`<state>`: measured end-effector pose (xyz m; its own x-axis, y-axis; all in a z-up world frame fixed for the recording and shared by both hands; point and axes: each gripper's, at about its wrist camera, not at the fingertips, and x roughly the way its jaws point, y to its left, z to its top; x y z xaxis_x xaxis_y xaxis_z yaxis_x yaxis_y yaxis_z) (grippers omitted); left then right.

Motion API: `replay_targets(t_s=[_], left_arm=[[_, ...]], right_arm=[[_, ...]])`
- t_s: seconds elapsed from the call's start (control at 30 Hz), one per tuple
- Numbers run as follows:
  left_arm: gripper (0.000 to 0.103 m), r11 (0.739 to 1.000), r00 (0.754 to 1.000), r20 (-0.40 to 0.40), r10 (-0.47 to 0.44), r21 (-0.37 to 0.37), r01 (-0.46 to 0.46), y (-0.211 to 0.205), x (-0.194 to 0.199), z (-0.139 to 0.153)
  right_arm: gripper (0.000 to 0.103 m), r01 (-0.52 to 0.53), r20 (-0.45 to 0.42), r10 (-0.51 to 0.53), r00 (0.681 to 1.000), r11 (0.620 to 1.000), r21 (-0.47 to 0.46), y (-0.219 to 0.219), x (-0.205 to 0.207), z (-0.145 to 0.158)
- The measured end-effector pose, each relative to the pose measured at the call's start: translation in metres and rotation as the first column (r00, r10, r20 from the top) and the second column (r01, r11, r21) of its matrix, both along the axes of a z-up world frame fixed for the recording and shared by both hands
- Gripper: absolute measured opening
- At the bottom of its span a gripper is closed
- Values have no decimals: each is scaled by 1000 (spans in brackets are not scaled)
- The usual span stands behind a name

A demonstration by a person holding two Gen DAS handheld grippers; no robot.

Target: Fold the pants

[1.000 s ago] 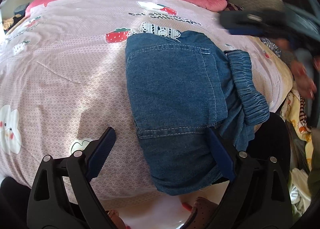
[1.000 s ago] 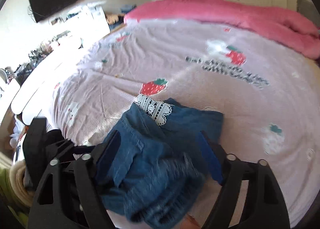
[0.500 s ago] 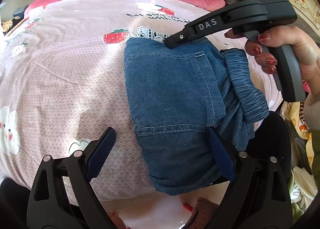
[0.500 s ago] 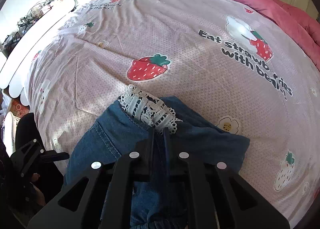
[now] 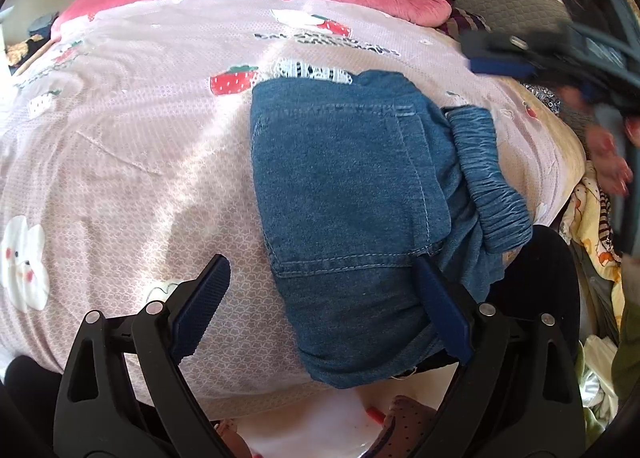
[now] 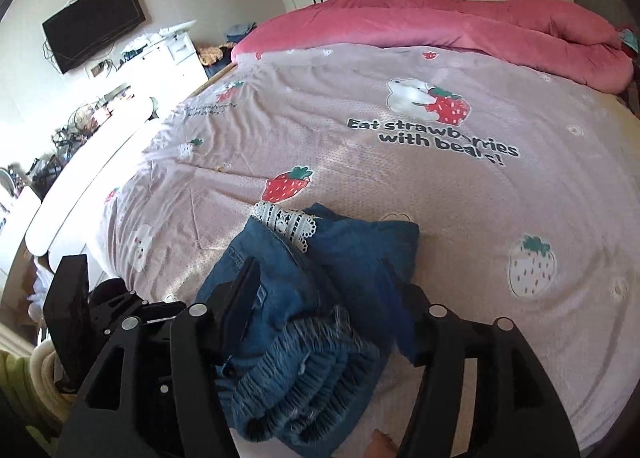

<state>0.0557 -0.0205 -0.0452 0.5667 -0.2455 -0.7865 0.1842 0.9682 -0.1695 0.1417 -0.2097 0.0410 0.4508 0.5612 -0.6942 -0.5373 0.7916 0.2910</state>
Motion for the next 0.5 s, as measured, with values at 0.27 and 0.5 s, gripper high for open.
replay_targets(t_s=[0.27,0.5], left_arm=[[87,1000,1000,30,8,7,-8,0,3,16],[88,999,999,40,20,27,-21,-3,9,22]], right_arm=[[85,58,29,-59,998,997,44,-27,-44,-10],[90,63,-27,-62,998,996,63,-23,-56,-36]])
